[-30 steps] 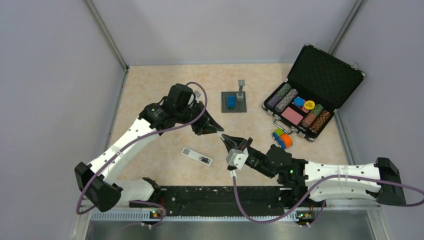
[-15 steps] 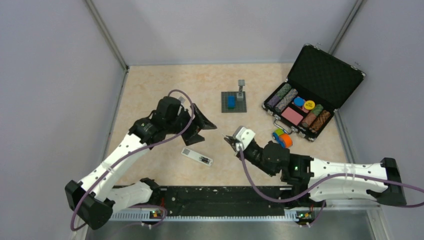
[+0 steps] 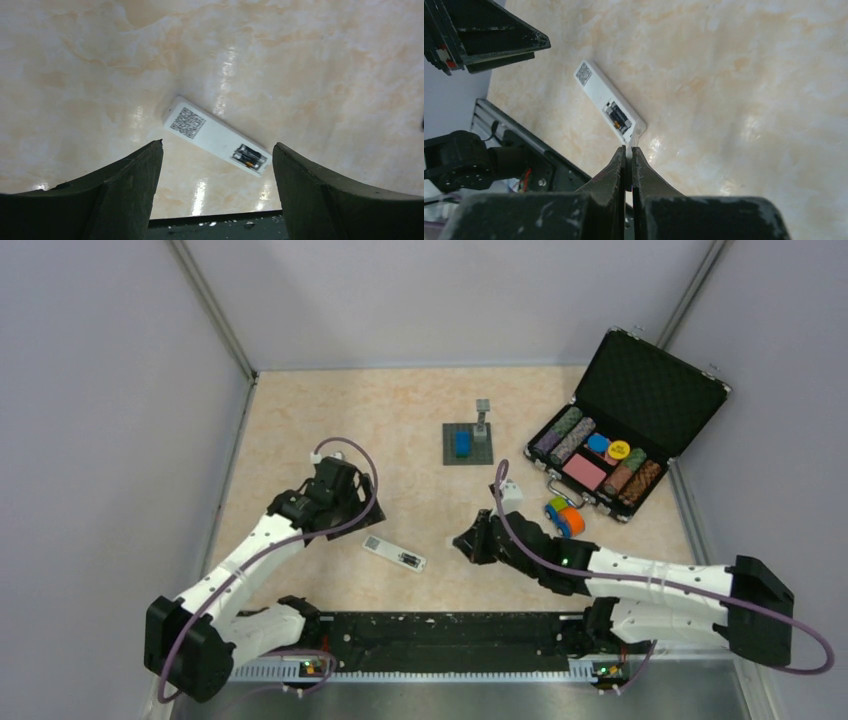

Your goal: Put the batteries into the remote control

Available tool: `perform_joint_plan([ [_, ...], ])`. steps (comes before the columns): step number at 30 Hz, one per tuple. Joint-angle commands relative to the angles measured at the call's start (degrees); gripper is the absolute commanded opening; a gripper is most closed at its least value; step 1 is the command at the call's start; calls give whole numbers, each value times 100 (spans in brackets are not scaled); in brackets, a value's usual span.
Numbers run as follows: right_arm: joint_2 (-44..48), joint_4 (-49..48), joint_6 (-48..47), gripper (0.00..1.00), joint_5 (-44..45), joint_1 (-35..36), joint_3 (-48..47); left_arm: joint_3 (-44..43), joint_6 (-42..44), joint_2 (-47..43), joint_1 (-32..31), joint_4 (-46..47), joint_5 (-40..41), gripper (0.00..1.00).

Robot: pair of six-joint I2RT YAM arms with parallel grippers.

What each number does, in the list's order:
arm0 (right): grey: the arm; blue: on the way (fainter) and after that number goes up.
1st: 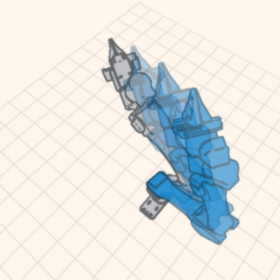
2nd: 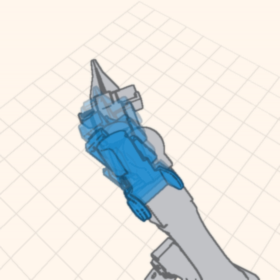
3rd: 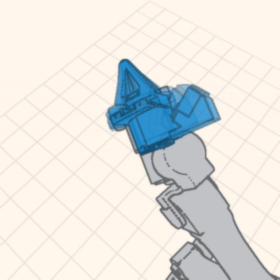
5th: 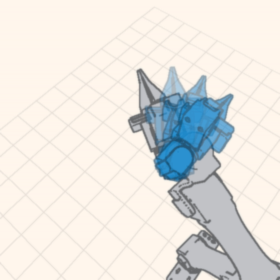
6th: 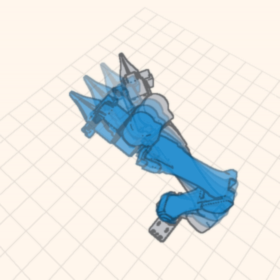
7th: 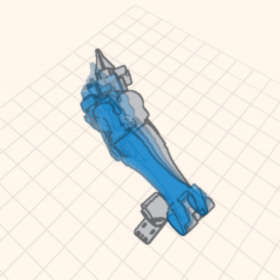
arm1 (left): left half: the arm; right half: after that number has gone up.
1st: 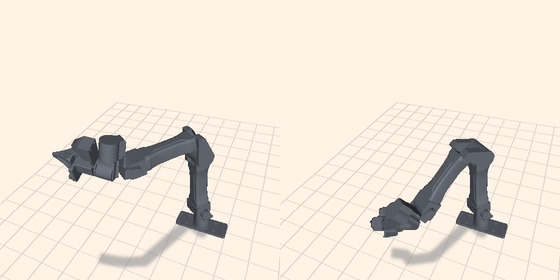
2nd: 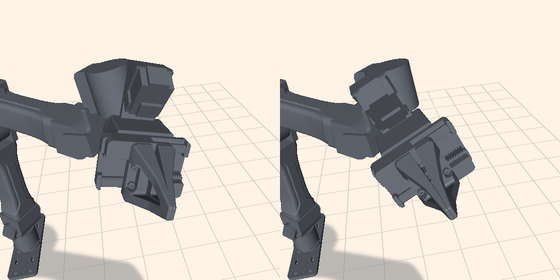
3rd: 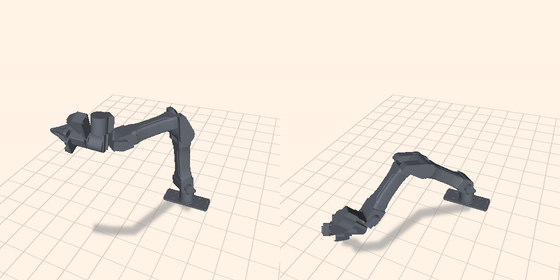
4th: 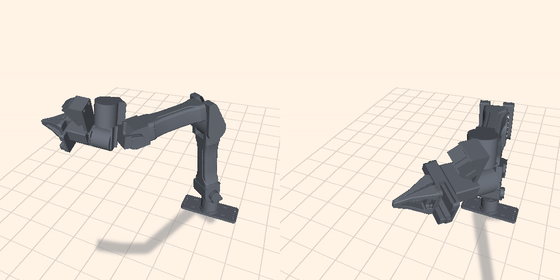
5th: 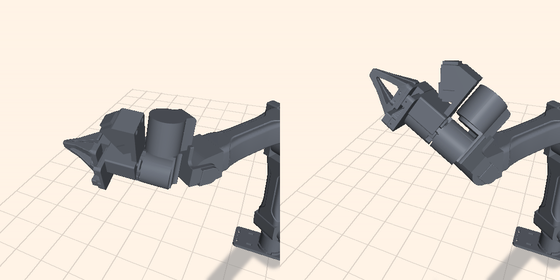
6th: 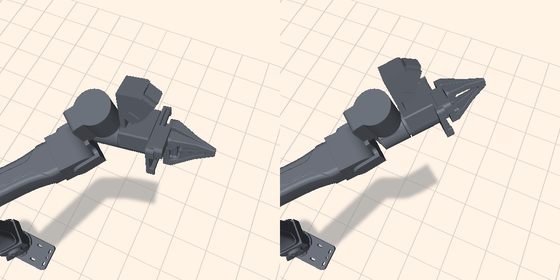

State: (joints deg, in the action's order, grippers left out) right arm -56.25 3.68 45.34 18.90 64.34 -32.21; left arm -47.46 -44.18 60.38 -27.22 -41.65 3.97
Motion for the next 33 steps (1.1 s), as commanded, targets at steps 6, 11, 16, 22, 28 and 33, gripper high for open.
perform_joint_plan([
  [6,-1252,-2250,2840,0,-978,-19,378,977,139,-118,523,1104,-263,85],
  [11,-1843,-3207,3161,0,-1193,-18,385,1169,331,14,603,1598,-254,85],
  [16,-2123,-3012,3303,0,-1172,-19,178,1454,303,400,831,2020,-205,85],
  [22,-1952,-2799,3314,0,-1136,-111,281,1705,-60,729,842,2417,-838,65],
  [28,-1766,-2649,3437,0,-1126,-166,470,1892,-438,565,833,2361,-1306,46],
  [33,-1657,-2424,3522,0,-1135,-232,607,2013,-612,121,826,2250,-1788,43],
])
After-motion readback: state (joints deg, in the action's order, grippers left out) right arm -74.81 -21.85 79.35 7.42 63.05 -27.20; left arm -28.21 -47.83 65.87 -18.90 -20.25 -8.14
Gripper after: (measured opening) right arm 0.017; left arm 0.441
